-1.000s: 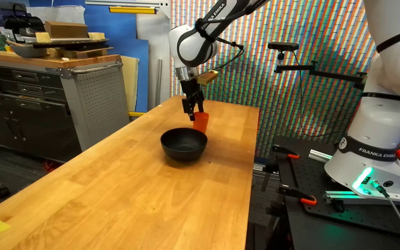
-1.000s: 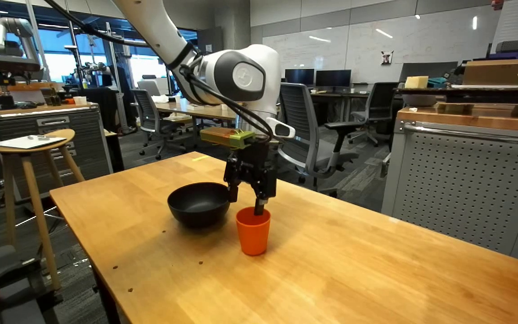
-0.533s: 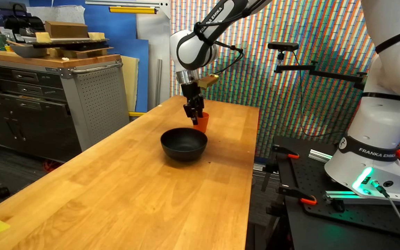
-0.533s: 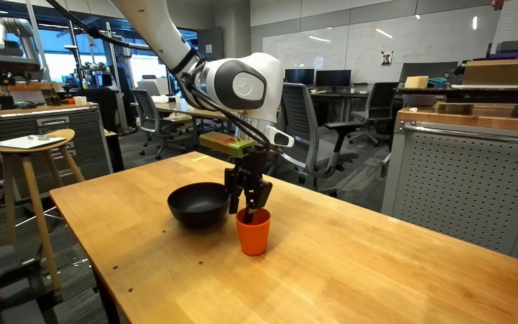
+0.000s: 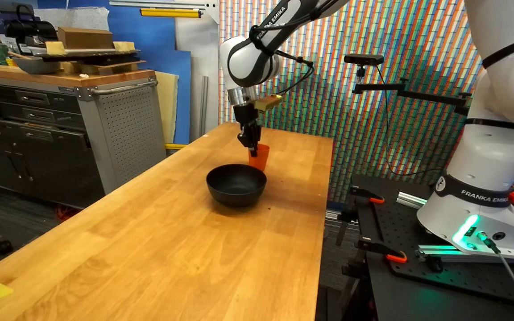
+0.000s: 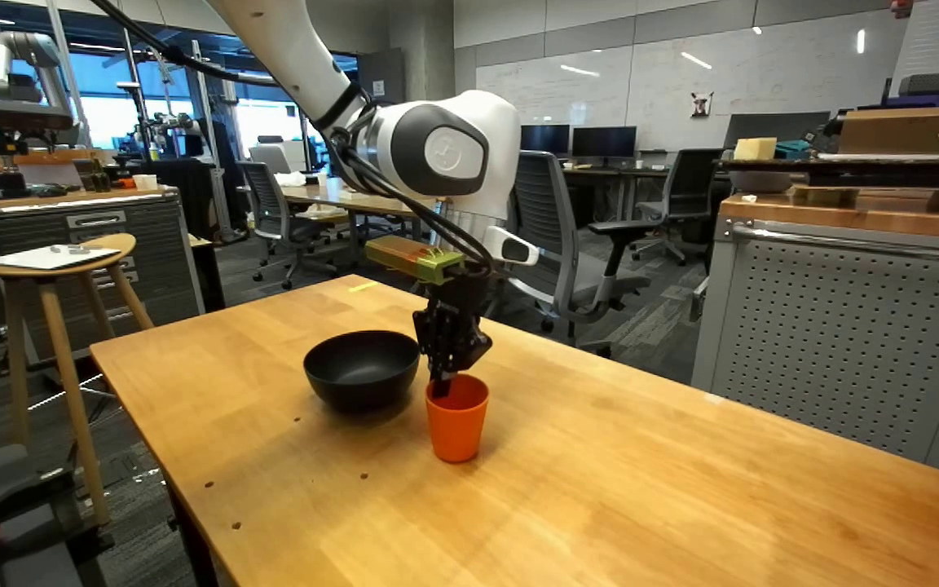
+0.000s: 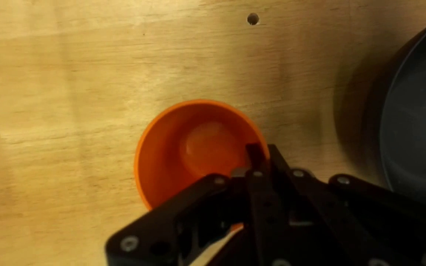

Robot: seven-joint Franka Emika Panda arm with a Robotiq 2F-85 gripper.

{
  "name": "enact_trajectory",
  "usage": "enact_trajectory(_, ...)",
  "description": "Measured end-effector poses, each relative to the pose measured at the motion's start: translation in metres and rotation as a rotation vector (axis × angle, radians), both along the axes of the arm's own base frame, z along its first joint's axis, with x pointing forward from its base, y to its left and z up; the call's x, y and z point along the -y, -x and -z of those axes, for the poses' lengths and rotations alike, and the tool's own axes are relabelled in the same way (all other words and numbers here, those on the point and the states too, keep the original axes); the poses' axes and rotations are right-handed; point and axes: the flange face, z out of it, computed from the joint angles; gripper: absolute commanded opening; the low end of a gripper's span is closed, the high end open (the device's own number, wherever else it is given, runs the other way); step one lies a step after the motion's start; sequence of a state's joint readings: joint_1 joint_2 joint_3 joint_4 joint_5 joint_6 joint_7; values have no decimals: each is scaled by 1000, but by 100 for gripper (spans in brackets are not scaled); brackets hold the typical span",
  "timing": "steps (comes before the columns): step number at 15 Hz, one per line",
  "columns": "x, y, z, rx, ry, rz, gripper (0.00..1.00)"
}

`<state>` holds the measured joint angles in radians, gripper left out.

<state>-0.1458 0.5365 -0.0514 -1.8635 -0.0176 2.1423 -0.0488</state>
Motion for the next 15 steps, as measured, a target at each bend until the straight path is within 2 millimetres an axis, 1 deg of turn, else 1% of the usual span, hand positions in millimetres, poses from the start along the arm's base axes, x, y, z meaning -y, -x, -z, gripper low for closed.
enact_trajectory(3,2,-1,-8,12,4,3,1)
enact_trajectory(4,0,-1,-13,20,6,-1,1)
enact_trajectory(6,-10,-2,-32,44,13,-22,1)
enact_trajectory(8,-30,2,-55,67,19,-61,1)
enact_trajectory(10,-59,14,-72,74,14,-107,1)
enact_trajectory(12,-91,30,-80,68,8,-160,1)
enact_trajectory(15,-132,51,-80,47,5,-231,1)
